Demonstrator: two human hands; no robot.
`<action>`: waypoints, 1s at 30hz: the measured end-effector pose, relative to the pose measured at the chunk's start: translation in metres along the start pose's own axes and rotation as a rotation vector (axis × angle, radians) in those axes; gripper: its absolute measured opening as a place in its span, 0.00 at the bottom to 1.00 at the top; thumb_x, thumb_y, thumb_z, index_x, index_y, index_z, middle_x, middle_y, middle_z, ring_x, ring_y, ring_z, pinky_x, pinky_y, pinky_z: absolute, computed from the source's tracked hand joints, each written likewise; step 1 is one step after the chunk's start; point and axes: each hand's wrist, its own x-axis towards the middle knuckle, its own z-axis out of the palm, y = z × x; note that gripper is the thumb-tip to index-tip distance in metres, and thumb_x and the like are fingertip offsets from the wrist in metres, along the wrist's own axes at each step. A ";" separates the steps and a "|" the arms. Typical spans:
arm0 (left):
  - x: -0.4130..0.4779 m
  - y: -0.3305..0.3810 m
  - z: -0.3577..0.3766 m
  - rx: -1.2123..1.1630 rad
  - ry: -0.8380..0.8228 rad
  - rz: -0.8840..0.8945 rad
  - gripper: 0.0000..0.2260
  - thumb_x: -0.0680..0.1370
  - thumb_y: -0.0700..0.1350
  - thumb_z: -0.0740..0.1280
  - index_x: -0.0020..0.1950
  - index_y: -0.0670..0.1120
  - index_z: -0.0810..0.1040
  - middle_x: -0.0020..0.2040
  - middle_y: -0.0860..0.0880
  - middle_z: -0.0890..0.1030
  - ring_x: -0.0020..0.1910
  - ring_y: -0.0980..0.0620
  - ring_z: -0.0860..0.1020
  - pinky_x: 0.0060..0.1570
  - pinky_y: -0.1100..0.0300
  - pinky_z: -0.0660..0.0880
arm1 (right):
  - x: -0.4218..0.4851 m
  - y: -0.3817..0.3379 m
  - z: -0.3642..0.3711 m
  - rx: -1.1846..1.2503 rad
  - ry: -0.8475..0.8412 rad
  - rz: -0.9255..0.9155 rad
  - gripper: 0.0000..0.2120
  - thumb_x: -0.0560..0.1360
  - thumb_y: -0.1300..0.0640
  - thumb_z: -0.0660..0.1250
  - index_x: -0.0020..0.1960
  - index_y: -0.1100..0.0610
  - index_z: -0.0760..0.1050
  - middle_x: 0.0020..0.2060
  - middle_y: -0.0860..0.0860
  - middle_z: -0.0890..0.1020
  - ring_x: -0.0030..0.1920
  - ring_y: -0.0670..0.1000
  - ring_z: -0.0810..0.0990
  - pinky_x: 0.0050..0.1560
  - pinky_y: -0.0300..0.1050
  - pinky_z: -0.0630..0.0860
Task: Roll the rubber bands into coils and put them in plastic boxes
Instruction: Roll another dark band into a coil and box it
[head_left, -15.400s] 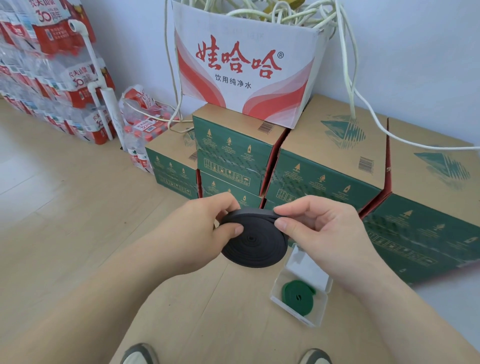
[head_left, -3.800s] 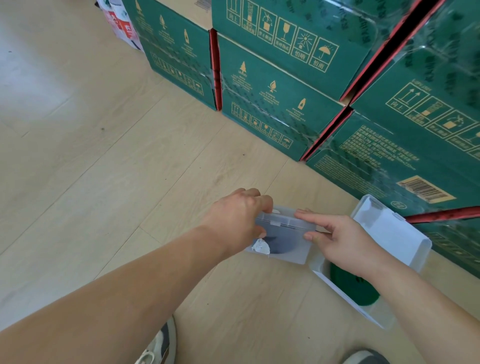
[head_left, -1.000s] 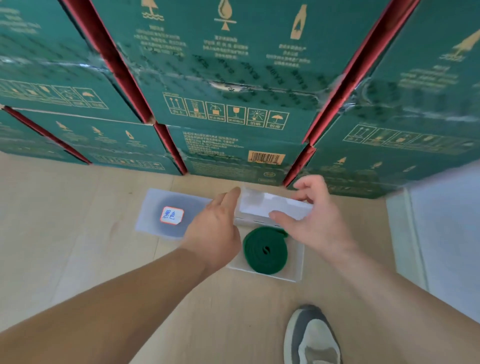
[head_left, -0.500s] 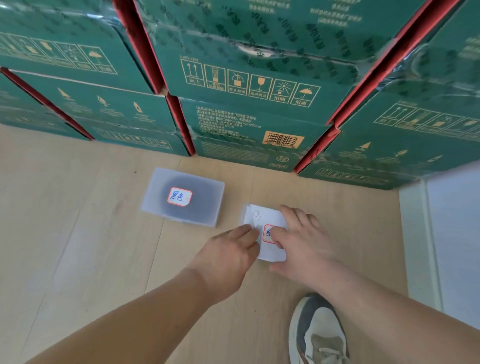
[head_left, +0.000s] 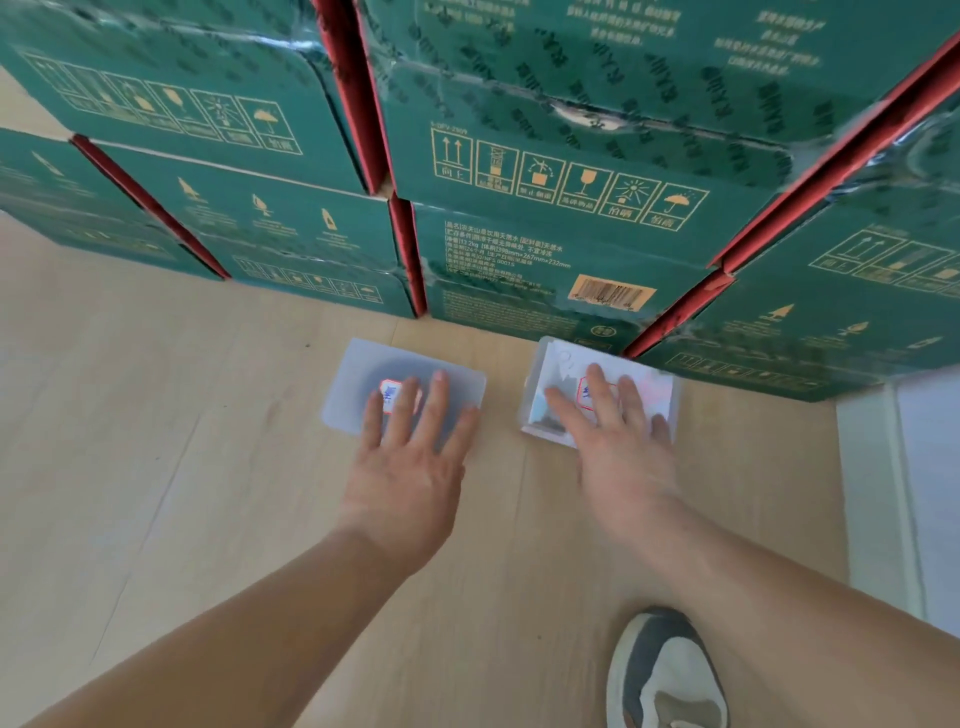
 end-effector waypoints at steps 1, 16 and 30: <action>-0.006 -0.003 0.006 -0.009 -0.018 -0.032 0.31 0.78 0.53 0.67 0.80 0.50 0.63 0.81 0.36 0.58 0.78 0.31 0.57 0.75 0.34 0.57 | -0.001 -0.008 0.003 0.019 -0.002 0.007 0.43 0.78 0.61 0.64 0.80 0.38 0.42 0.81 0.52 0.36 0.82 0.62 0.38 0.76 0.69 0.55; 0.045 -0.008 -0.007 -0.122 -0.180 -0.072 0.33 0.83 0.62 0.51 0.81 0.59 0.35 0.82 0.42 0.33 0.81 0.36 0.35 0.80 0.42 0.42 | 0.002 -0.027 0.011 0.043 0.061 -0.031 0.33 0.81 0.41 0.54 0.81 0.37 0.41 0.82 0.52 0.37 0.82 0.59 0.37 0.77 0.72 0.51; 0.051 -0.001 -0.007 0.022 -0.206 -0.084 0.44 0.80 0.53 0.62 0.79 0.57 0.27 0.80 0.39 0.30 0.80 0.35 0.34 0.79 0.43 0.45 | 0.002 -0.022 0.008 0.110 0.023 -0.131 0.33 0.77 0.40 0.56 0.81 0.39 0.51 0.83 0.50 0.40 0.82 0.57 0.35 0.77 0.72 0.42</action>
